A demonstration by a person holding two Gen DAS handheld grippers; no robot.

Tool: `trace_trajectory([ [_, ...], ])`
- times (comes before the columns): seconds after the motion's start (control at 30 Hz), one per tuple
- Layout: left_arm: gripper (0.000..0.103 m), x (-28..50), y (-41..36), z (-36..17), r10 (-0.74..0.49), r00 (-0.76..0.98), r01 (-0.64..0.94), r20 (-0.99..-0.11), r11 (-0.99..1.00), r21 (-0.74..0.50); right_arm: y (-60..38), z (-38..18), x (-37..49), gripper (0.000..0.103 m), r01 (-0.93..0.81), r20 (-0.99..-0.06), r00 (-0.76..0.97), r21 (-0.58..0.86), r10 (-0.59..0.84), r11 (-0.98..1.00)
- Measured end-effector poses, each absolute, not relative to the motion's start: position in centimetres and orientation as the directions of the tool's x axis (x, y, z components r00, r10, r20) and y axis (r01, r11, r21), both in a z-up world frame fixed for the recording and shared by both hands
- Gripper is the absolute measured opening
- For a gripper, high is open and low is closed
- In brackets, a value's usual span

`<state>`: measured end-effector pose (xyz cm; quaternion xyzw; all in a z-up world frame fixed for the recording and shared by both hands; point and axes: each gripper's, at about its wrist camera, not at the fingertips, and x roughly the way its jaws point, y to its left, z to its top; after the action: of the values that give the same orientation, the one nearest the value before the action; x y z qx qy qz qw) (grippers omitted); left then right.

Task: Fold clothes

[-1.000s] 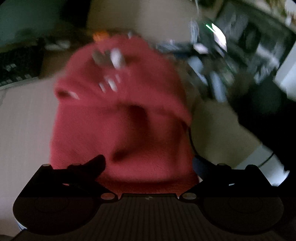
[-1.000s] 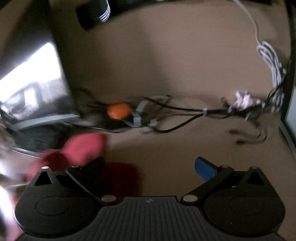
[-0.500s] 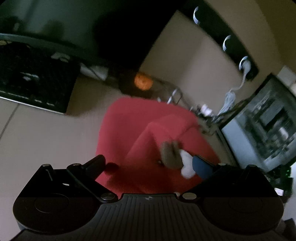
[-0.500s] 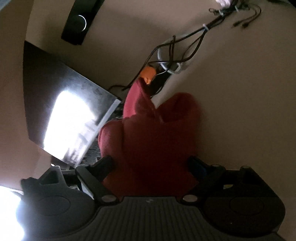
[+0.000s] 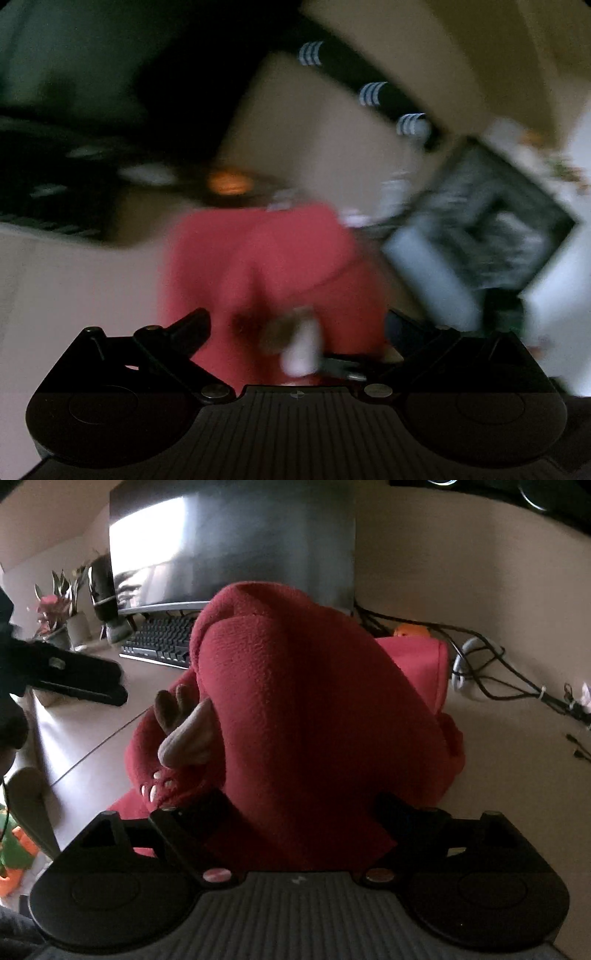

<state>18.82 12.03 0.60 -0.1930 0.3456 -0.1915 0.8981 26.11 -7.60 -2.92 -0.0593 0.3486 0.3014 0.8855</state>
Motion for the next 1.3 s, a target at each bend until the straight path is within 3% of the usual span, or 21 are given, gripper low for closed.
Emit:
trace_trajectory([
  [0.13,0.102,19.6,13.5,-1.5,-0.375,0.687,0.089,-0.622,0.894,-0.44,-9.4,-1.7,26.7,0.098,-0.556,-0.636,0.556,0.194,0.535,0.808],
  [0.27,0.102,21.5,11.6,-3.1,-0.239,0.659,0.078,-0.713,0.965,-0.251,-12.5,1.0,27.0,0.103,-0.523,-0.552,0.624,0.23,0.553,0.821],
  [0.4,0.103,21.9,10.8,-4.1,-0.177,0.653,0.09,-0.736,0.983,-0.157,-13.2,1.4,28.9,0.103,-0.402,-0.511,0.742,0.178,0.434,0.898],
  [0.47,0.103,22.2,10.9,-4.2,-0.179,0.651,0.084,-0.738,0.983,-0.165,-12.6,0.3,30.0,0.103,-0.349,-0.526,0.766,0.143,0.37,0.926],
  [0.57,0.103,22.5,11.0,-4.6,-0.188,0.642,0.085,-0.743,0.981,-0.175,-10.1,-3.7,33.8,0.103,-0.281,-0.641,0.722,0.069,0.258,0.957],
  [0.7,0.102,22.9,10.8,-4.7,-0.199,0.632,0.105,-0.749,0.979,-0.172,-10.8,-6.0,37.0,0.103,-0.22,-0.701,0.643,0.215,0.307,0.952],
  [0.77,0.102,22.8,11.1,-3.9,-0.204,0.641,0.122,-0.74,0.979,-0.165,-10.8,-5.3,36.7,0.103,-0.245,-0.691,0.656,0.184,0.303,0.952],
  [0.93,0.102,23.0,12.1,-0.1,-0.364,0.689,0.242,-0.627,0.931,-0.274,-11.8,-1.8,33.3,0.103,-0.269,-0.619,0.735,0.108,0.277,0.957],
  [1.03,0.102,24.9,11.0,1.1,-0.393,0.705,0.309,-0.59,0.919,-0.244,-12.1,0.9,30.2,0.103,-0.288,-0.58,0.757,0.121,0.303,0.95],
  [1.17,0.102,28.8,8.8,-1.0,-0.375,0.675,0.316,-0.636,0.925,-0.21,-10.6,2.4,25.3,0.103,-0.421,-0.568,0.683,0.209,0.46,0.883],
  [1.3,0.103,31.1,7.3,-4.4,-0.356,0.625,0.29,-0.695,0.932,-0.217,-6.6,-0.1,21.9,0.103,-0.489,-0.663,0.605,0.128,0.441,0.863],
])
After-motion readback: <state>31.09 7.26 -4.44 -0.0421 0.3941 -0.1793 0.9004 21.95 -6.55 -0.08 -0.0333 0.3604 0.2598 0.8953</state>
